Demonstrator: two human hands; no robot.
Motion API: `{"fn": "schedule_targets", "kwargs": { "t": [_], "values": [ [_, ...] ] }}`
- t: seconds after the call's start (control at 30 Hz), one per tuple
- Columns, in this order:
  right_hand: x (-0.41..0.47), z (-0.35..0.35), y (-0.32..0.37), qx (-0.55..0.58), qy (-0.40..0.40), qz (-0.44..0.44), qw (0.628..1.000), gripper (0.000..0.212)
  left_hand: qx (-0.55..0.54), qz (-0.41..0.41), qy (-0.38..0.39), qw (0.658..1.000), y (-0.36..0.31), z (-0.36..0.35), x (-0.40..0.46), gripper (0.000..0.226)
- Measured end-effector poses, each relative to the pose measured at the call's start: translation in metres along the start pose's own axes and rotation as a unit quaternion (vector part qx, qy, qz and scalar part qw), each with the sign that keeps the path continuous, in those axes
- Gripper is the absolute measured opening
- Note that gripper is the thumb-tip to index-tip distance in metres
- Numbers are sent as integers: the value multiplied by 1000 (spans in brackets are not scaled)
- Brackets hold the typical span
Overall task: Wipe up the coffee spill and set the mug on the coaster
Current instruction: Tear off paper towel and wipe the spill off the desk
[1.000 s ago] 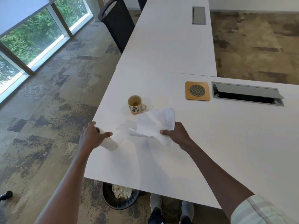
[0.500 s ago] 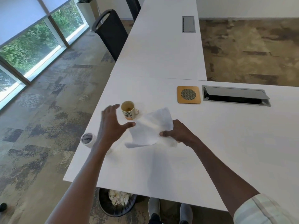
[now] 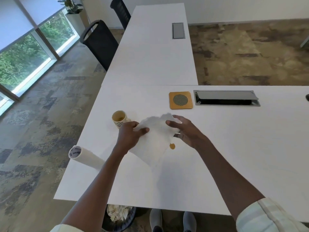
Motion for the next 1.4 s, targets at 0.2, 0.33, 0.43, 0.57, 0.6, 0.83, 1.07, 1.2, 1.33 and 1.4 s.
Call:
{"fn": "schedule_targets", "kwargs": {
  "t": [0.2,0.33,0.43,0.57,0.6,0.83,1.07,1.2,1.33,1.4],
  "values": [
    [-10,-13,-28,81,3,-49,995,49,-142,101,-23,985,8,-21,-1,18],
    [-8,-7,-30,22,-37,-48,998,34,-201,161,-13,966,22,-32,0,22],
    [-11,5,-23,-45,-61,-7,997,27,-227,178,5,957,33,-39,3,11],
    [-15,22,-17,-138,-55,27,988,14,-287,196,51,936,43,-45,6,20],
    [-15,26,-17,-166,-51,33,984,21,-298,202,63,931,45,-46,6,22],
    [-13,41,-27,-239,-26,23,970,59,-394,341,67,851,58,-52,7,40],
    [-9,49,-65,-112,36,-90,989,29,-185,247,98,946,91,-76,7,27],
    [-10,50,-94,-296,-28,-88,951,19,-76,200,73,974,112,-88,7,27],
    [-2,43,-114,-419,-94,-30,903,13,-8,170,39,985,128,-97,13,49],
    [2,42,-121,-438,-116,-6,892,14,2,165,32,986,134,-102,18,49]
  ]
}}
Point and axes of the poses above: each hand's wrist, its own x-axis towards the middle knuckle, its own z-axis out of the back of the hand, y = z × x, the point moved 3 cm from there along x, towards the middle knuckle, and after that the axes turned 12 degrees about -x, right-handed, at the moved point
